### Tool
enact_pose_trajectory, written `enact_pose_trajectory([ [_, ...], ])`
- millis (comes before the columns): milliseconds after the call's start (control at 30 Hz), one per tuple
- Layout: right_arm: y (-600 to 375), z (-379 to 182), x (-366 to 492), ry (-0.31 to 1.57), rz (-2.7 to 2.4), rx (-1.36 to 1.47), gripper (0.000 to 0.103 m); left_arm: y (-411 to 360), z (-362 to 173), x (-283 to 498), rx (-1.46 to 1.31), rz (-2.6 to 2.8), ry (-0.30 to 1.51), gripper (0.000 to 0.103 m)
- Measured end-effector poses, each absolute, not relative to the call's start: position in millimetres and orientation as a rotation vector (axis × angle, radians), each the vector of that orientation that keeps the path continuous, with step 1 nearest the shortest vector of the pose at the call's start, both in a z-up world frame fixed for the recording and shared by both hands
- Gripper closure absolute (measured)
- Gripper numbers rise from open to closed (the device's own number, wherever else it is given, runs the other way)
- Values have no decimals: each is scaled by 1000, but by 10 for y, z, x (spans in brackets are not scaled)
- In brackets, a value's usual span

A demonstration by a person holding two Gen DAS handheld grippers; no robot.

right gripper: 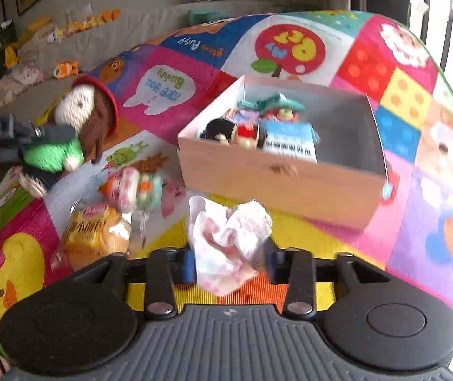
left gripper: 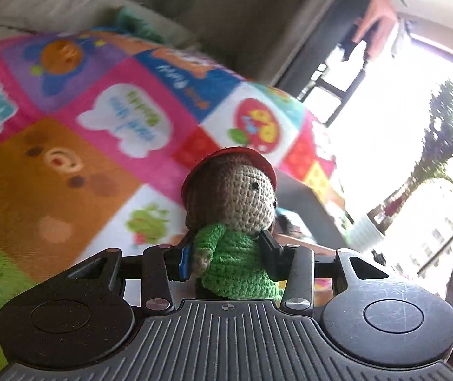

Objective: Organize objects

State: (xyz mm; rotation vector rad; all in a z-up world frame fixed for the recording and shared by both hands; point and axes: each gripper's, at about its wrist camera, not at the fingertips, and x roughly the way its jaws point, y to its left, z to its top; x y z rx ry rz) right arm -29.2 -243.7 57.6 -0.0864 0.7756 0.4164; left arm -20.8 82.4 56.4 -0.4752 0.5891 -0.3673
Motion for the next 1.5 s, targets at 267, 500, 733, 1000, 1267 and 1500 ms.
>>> enact_pose_trajectory([
  [267,-2614,428,-596,680,368,-144,24,116,694,-601,-300,-495,674,57],
  [500,-2854,359,-748,623,270,-168,23,-291,359,-619,-201,-523,847,57],
  [733,-2919,454,-534,632,360,2,28,-389,261,-562,-162,-493,909,57],
  [1000,-2957,411,-545,643,373,14,80,-447,376,-564,-122,-535,894,59],
  [1267,-3472,662,-776,489,275,99,80,-889,1066,293,-206,-577,769,59],
  [1500,-3591,558,-741,498,264,131,80,-1466,689,1409,-402,-409,889,59],
])
